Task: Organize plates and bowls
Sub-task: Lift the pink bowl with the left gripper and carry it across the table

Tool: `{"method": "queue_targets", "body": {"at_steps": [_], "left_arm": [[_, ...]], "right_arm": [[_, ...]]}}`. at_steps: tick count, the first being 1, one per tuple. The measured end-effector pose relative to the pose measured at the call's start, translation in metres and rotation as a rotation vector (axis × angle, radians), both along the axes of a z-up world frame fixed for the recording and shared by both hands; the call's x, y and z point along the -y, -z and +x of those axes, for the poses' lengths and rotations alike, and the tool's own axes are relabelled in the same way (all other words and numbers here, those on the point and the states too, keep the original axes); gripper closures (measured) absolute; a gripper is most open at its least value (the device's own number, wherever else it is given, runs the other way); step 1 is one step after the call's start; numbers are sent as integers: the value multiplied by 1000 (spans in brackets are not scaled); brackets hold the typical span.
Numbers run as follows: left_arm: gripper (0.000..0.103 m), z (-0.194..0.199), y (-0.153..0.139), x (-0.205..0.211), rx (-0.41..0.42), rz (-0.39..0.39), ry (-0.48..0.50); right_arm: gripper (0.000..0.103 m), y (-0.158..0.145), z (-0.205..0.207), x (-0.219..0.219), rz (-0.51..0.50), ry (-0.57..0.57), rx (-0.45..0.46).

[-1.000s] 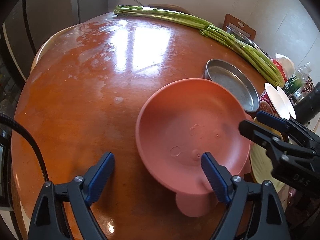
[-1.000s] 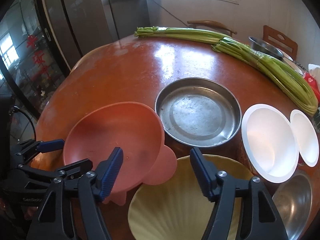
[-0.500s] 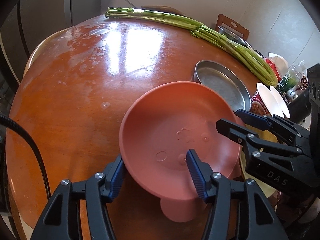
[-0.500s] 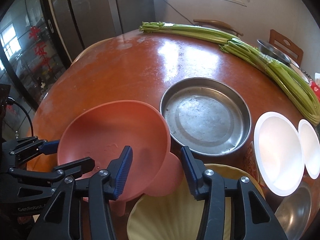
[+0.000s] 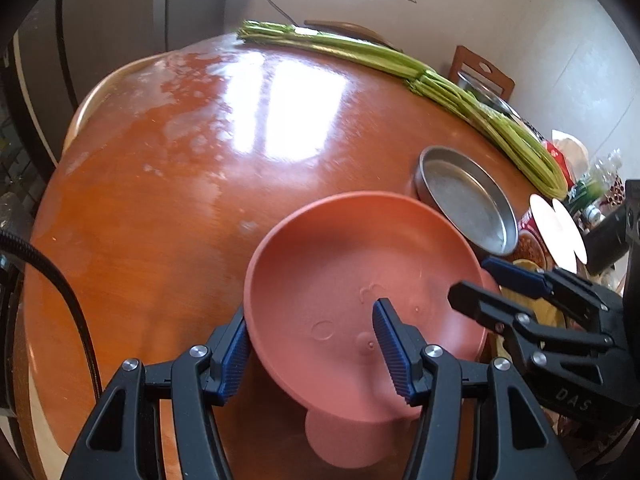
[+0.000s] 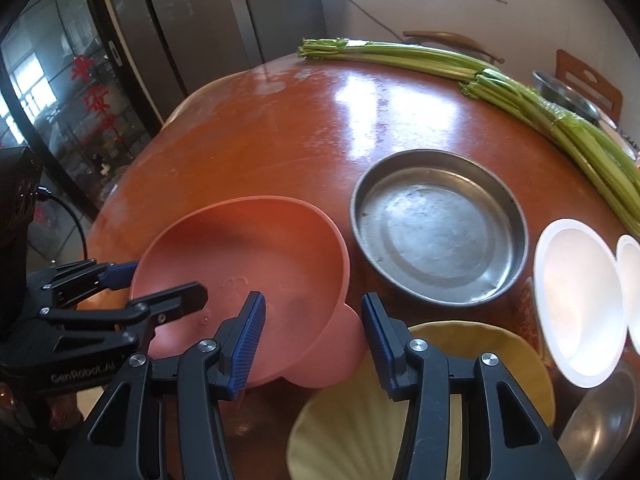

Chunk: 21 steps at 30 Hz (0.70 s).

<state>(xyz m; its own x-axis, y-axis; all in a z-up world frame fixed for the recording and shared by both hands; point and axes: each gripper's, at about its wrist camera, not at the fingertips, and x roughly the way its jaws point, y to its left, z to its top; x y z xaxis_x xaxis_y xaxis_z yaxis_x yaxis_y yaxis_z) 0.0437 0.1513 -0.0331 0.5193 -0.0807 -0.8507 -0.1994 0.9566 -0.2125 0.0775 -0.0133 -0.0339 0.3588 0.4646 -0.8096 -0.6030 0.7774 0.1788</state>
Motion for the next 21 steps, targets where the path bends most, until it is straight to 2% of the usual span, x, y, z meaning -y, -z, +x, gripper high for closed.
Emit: {"method": "queue_targets", "body": {"at_steps": [10, 21], "left_arm": [[44, -1, -5, -31, 18, 22, -72], [44, 17, -9, -53, 43, 36, -94]], "right_arm": [[51, -8, -1, -28, 36, -46, -5], [51, -15, 10, -50, 65, -42, -1]]}}
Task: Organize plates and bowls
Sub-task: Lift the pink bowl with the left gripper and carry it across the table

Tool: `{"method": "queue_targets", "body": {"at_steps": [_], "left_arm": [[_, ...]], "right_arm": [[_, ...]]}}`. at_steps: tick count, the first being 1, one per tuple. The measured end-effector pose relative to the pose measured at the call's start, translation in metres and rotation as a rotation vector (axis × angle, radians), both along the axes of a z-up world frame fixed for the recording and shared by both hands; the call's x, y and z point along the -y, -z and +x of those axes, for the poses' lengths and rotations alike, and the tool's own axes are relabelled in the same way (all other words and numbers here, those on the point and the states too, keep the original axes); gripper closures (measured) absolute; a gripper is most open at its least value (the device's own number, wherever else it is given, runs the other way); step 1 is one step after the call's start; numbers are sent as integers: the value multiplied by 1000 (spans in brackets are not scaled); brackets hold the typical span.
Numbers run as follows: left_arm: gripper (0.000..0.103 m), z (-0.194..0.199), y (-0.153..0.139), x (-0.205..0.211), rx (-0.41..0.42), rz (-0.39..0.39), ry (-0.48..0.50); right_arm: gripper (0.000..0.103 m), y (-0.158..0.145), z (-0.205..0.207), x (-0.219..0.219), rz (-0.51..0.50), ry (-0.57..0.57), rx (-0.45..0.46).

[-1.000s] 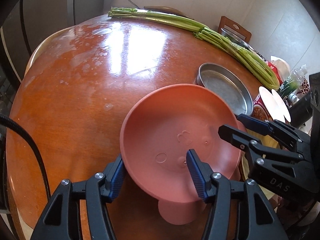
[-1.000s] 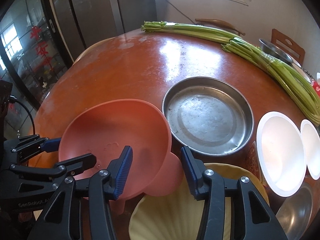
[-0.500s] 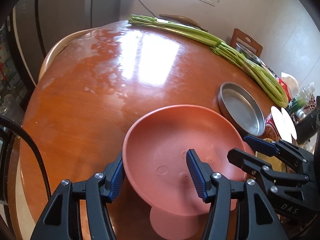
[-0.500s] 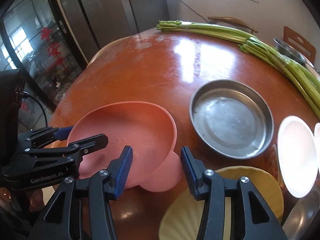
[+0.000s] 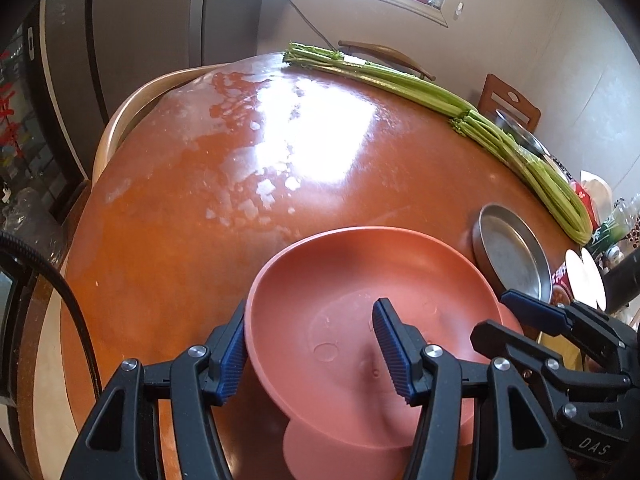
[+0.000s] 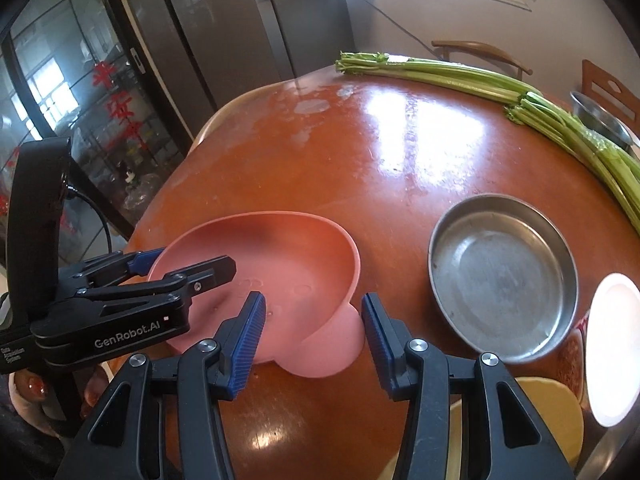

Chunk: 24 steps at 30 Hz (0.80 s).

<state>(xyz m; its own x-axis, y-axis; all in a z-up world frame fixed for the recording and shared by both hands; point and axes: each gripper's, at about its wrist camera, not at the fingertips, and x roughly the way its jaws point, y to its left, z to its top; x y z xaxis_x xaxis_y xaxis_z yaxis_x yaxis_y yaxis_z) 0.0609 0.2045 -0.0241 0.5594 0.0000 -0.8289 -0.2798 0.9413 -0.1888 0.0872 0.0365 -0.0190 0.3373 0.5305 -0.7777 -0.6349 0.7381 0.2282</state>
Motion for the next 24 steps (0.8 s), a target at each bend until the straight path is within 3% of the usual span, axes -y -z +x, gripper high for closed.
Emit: {"method": "queue_targets", "body": {"at_steps": [24], "left_arm": [[44, 51, 18, -1, -29, 1, 58]], "right_arm": [[51, 16, 20, 5, -13, 63, -71]]}}
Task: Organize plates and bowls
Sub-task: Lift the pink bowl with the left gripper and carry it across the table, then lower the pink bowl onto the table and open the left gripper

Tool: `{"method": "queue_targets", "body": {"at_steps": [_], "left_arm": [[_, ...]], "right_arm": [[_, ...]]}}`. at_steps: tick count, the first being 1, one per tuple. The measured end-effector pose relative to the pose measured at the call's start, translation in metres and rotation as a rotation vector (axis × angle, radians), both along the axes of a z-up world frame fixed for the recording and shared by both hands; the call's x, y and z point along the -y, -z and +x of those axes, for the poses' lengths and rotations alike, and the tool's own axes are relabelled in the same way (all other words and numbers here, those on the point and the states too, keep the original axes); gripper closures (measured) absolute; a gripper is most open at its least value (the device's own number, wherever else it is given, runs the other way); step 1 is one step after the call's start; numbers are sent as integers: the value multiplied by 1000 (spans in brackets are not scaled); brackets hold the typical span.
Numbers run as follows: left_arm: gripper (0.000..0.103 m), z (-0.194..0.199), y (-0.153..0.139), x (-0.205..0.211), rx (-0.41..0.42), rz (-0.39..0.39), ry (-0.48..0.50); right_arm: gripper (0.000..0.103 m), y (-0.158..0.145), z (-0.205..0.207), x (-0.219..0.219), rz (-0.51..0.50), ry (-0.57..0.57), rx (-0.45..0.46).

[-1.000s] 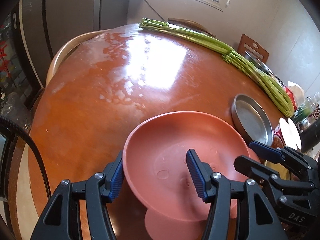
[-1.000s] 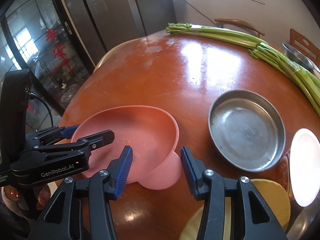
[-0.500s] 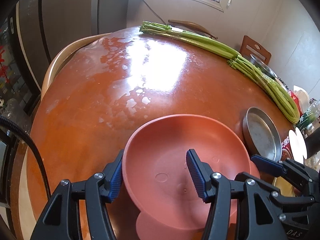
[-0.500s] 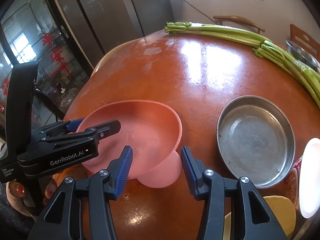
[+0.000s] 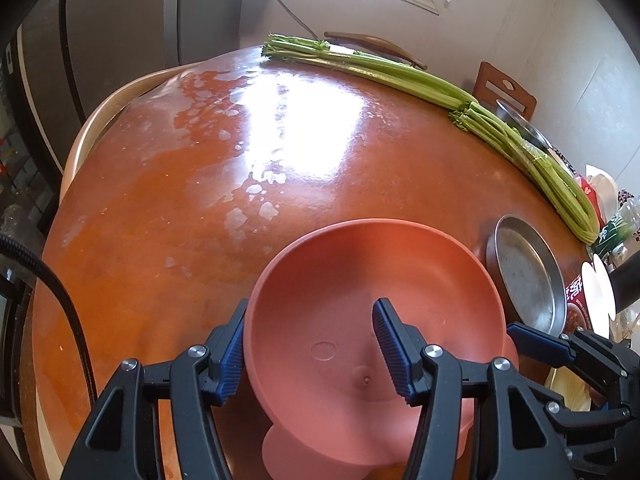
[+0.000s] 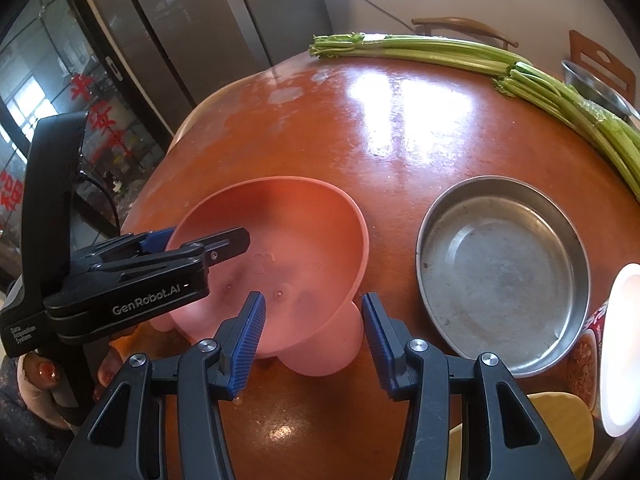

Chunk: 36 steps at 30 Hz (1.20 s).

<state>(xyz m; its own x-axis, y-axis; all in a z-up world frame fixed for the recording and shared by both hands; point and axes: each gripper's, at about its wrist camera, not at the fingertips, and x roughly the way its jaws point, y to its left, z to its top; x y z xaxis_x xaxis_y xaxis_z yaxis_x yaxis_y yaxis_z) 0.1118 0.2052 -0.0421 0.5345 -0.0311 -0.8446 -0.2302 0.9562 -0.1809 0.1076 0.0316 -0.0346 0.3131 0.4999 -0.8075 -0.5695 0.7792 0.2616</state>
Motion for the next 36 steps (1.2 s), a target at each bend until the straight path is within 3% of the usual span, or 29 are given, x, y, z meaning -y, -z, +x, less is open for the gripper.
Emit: {"method": "queue_targets", "body": {"at_steps": [22, 36], "left_arm": [[44, 3, -1, -1, -11, 30, -6], [42, -21, -33, -9, 71, 50, -55]], "right_arm": [[50, 0, 3, 1, 18, -3, -27], [50, -20, -6, 19, 49, 27, 39]]}}
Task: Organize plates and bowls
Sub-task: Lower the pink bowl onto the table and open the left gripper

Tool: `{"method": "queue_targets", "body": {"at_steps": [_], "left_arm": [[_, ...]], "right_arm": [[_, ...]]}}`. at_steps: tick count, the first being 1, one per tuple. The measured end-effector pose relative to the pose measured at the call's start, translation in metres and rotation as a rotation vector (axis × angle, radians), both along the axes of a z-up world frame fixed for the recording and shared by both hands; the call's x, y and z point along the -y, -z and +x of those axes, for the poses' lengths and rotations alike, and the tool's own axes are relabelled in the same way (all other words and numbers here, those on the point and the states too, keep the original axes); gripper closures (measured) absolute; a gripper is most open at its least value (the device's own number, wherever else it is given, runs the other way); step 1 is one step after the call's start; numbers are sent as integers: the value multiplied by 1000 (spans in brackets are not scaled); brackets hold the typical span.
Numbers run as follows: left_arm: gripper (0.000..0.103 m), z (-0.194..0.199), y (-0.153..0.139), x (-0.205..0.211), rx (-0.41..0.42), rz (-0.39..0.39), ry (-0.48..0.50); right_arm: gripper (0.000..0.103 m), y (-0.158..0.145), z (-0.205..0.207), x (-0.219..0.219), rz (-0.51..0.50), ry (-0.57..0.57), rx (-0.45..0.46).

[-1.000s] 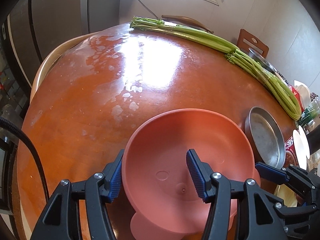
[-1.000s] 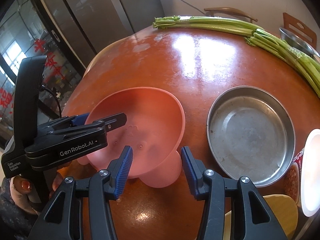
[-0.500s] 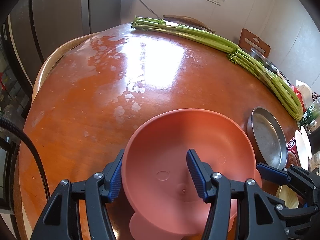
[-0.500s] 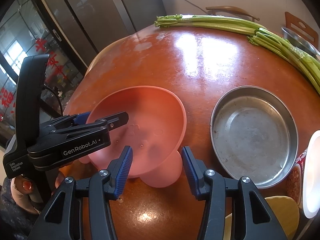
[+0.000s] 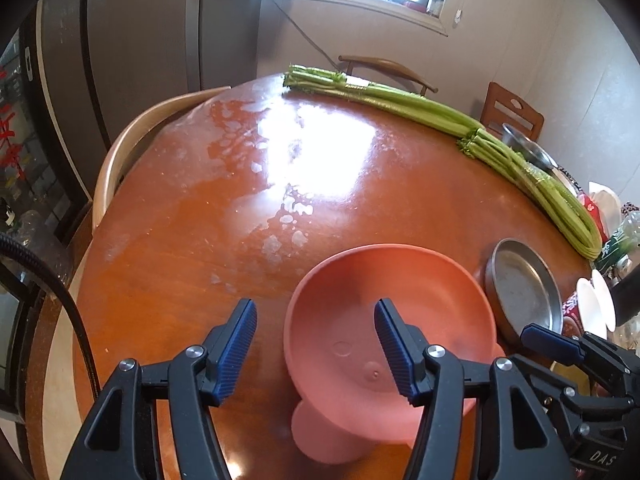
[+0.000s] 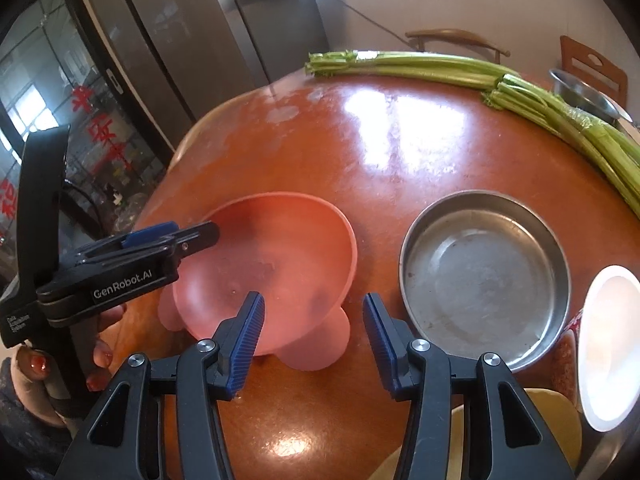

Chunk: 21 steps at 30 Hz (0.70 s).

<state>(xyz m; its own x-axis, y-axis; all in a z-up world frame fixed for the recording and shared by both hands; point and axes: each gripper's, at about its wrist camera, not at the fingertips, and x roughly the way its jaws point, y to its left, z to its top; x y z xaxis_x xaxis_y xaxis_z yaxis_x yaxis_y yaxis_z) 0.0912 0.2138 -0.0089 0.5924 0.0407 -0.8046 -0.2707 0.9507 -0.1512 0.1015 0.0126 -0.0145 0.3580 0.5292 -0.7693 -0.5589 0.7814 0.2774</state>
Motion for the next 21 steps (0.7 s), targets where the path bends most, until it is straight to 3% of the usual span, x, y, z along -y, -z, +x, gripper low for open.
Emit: {"method": "queue_targets", "body": {"at_steps": [12, 21], "left_arm": [[40, -19, -24, 40, 48, 0, 78], [40, -35, -33, 93, 59, 5, 178]], "right_arm": [[49, -29, -27, 38, 16, 71, 98], [48, -46, -66, 87, 26, 129, 156]]}}
